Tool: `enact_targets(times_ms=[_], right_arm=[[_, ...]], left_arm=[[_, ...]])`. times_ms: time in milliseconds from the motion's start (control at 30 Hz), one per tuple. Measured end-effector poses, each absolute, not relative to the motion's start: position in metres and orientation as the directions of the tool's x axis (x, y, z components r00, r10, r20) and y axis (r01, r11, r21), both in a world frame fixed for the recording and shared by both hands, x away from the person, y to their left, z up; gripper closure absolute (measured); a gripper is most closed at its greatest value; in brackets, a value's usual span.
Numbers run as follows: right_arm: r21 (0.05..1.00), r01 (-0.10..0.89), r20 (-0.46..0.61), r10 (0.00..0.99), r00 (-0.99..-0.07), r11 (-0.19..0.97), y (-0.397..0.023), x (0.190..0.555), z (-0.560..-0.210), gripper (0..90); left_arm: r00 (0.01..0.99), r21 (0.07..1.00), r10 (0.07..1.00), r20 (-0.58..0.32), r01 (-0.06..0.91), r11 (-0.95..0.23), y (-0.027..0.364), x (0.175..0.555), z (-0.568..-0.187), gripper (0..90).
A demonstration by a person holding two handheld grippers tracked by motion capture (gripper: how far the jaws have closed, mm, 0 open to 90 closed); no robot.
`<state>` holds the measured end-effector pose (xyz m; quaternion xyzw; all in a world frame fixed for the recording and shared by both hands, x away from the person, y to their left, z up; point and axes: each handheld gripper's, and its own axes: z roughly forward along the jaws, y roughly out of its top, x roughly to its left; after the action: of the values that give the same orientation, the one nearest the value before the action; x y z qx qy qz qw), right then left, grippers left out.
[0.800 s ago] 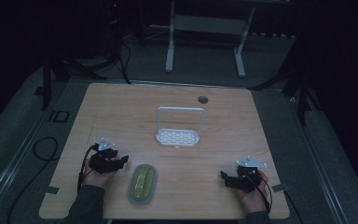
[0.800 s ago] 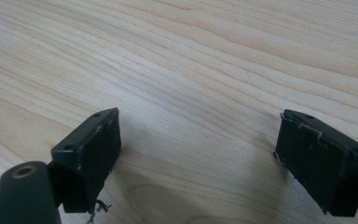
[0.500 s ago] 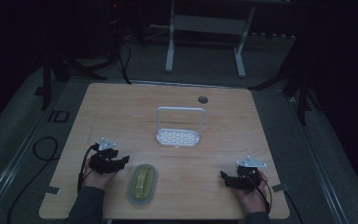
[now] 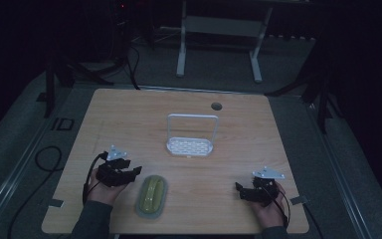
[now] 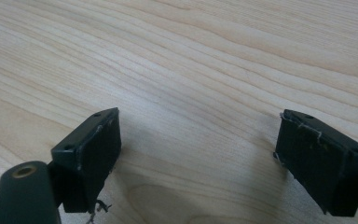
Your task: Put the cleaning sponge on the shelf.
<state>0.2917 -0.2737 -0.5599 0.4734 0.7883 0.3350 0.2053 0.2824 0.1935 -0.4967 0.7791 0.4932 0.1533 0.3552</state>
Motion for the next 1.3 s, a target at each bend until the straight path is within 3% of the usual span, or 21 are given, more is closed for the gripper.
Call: enact_targets(times_ms=[567,1100,1300], right_arm=[[0.722,0.609,-0.007,0.885,-0.466,0.327,-0.274,0.292,-0.56,13.6],[0.723,0.609,-0.007,0.885,-0.466,0.327,-0.274,0.292,-0.56,13.6],[0.723,0.609,-0.007,0.885,-0.466,0.326,-0.274,0.292,-0.56,13.7]], left_arm=[[0.532,0.707,0.841,-0.098,0.632,-0.317,0.175,0.256,-0.483,48.2],[0.594,0.694,0.803,-0.051,0.599,-0.4,0.149,0.239,-0.488,28.2],[0.603,0.67,0.796,-0.056,0.614,-0.417,0.145,0.237,-0.495,25.1]])
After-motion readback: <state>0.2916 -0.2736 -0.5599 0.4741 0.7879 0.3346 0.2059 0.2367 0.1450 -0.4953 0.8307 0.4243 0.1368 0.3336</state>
